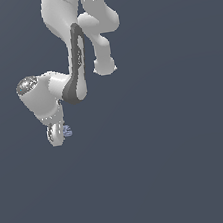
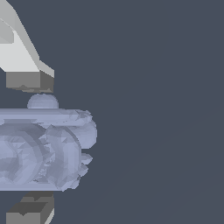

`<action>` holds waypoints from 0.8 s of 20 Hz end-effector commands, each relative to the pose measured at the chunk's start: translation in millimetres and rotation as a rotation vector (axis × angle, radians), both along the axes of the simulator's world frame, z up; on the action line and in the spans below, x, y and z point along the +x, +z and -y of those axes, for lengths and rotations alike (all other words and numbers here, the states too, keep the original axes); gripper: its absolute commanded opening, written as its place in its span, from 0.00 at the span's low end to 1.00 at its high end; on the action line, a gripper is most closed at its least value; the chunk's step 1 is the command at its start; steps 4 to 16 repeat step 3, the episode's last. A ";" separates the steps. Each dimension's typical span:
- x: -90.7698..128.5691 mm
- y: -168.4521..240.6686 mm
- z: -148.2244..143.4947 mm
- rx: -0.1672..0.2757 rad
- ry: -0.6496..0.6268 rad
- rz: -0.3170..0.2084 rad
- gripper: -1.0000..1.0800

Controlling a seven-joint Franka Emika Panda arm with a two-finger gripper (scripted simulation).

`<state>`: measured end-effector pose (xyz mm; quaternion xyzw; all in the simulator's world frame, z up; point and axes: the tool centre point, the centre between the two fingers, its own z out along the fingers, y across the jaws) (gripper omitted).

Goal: Pick up the object and move it to a goal position.

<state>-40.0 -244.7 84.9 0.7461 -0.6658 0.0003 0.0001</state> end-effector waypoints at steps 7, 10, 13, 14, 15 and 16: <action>2.1 0.8 4.4 0.001 0.002 0.000 0.00; 2.1 0.8 4.4 0.001 0.002 0.000 0.00; 2.1 0.8 4.4 0.001 0.002 0.000 0.00; 2.1 0.8 4.4 0.001 0.002 0.000 0.00; 2.1 0.8 4.4 0.001 0.002 0.000 0.00; 2.1 0.8 4.4 0.001 0.002 0.000 0.00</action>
